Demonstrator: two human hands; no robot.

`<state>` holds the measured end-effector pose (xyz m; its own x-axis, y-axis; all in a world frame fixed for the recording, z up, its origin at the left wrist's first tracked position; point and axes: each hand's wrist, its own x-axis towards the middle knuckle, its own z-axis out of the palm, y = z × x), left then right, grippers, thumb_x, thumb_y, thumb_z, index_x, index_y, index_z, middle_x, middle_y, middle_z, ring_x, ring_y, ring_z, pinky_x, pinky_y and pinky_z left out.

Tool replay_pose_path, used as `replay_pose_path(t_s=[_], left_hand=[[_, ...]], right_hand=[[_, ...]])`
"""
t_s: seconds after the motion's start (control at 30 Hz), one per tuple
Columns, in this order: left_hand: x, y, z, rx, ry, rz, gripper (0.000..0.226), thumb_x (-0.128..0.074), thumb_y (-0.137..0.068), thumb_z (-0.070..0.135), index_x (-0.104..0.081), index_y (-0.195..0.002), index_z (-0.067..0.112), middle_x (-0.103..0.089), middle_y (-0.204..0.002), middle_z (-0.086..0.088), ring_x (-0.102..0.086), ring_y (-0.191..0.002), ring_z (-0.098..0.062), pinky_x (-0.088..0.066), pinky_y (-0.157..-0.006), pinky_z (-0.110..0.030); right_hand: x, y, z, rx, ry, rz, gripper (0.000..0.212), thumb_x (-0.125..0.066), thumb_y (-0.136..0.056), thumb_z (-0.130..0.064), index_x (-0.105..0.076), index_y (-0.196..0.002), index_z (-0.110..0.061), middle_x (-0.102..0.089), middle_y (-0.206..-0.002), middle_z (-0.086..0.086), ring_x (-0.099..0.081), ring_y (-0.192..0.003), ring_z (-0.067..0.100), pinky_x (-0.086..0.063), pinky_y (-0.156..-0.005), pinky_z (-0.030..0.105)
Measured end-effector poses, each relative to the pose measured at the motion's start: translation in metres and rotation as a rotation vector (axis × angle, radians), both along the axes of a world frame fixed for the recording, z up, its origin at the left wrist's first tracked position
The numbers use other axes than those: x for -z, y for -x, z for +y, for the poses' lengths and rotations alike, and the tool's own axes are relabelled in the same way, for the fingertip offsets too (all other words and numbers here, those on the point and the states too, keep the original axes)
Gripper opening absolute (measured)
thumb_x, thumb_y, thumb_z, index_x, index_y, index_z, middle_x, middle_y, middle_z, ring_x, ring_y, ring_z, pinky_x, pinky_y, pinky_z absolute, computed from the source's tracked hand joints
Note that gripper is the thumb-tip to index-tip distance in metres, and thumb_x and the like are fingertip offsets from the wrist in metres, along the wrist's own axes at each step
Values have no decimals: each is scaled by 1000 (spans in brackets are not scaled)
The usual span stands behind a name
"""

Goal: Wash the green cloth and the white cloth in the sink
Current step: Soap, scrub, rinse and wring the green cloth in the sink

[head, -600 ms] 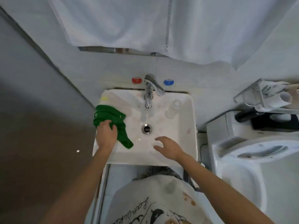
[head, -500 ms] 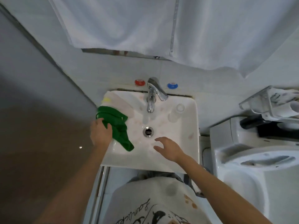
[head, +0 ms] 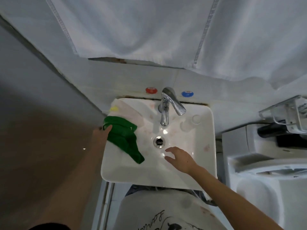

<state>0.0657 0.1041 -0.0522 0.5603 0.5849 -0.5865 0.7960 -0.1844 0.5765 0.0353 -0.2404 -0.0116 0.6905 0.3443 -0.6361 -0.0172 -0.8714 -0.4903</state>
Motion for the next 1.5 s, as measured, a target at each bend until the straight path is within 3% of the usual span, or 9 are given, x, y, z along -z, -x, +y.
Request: replay_pose_path(t_s=[0.13, 0.27, 0.4, 0.57, 0.8, 1.0, 1.1, 1.3, 1.5], left_hand=[[-13, -2, -11, 54, -77, -74, 33, -66, -86, 17, -60, -111, -4, -63, -108, -24, -61, -99, -40, -51, -85, -44], [-33, 6, -27, 96, -266, -124, 28, -54, -92, 12, -57, -116, -1, -61, -109, -22, -58, -101, -37, -44, -86, -41], [-58, 30, -45, 74, -169, -350, 33, -61, -89, 16, -56, -121, 8, -61, -111, -9, -57, -101, -24, -47, -91, -39], [-91, 47, -73, 258, -117, -436, 52, -63, -84, 0, -50, -132, 13, -52, -119, -1, -49, -107, -15, -41, -95, -30], [-94, 37, -120, 571, 113, -453, 64, -59, -79, -11, -49, -132, 22, -53, -120, -1, -49, -108, -10, -39, -91, -14], [-89, 29, -155, 633, 220, -421, 63, -57, -79, -12, -48, -132, 20, -53, -116, 2, -51, -104, -5, -39, -86, -7], [-87, 28, -163, 611, 318, -459, 63, -62, -76, -14, -48, -125, 23, -50, -116, -1, -50, -96, 9, -42, -79, -4], [-85, 22, -164, 578, 622, -312, 68, -70, -79, -3, -43, -132, 32, -57, -119, 7, -61, -99, -2, -53, -74, -17], [-76, 18, -174, 563, 556, -307, 43, -68, -82, 1, -56, -114, 25, -66, -103, 3, -65, -88, -2, -50, -69, -14]], right_hand=[[-1, 1, 20, 50, -12, -7, 42, -52, -97, -39, -50, -136, -23, -50, -141, -2, -50, -125, 16, -34, -99, 24], [-3, 2, 34, 81, -39, -17, 41, -53, -97, -38, -51, -135, -22, -50, -141, -2, -49, -125, 16, -34, -97, 22], [-6, 2, 40, 158, -100, -75, 38, -56, -95, -35, -56, -131, -21, -55, -136, -2, -53, -120, 16, -37, -93, 21], [-21, -3, 43, 354, -298, -143, 29, -62, -92, -24, -62, -121, -20, -64, -118, -2, -60, -104, 12, -46, -91, 27], [-46, -11, 56, 583, -712, 86, 54, -63, -93, -23, -40, -141, -30, -59, -113, -12, -63, -101, 10, -52, -88, 24], [-40, -13, 42, 646, -653, -8, 20, -57, -92, -4, -63, -110, -10, -65, -94, -2, -64, -91, 18, -57, -81, 37], [-40, -13, 32, 714, -677, 15, 18, -56, -91, 2, -65, -97, -12, -65, -86, -1, -63, -79, 10, -52, -70, 24], [-45, -18, 22, 852, -793, 128, 19, -57, -90, 5, -66, -95, -12, -69, -85, 2, -68, -75, 10, -53, -66, 21], [-38, -22, 19, 838, -722, 145, 14, -59, -92, -7, -66, -100, -16, -67, -97, 6, -67, -92, 23, -59, -79, 35]])
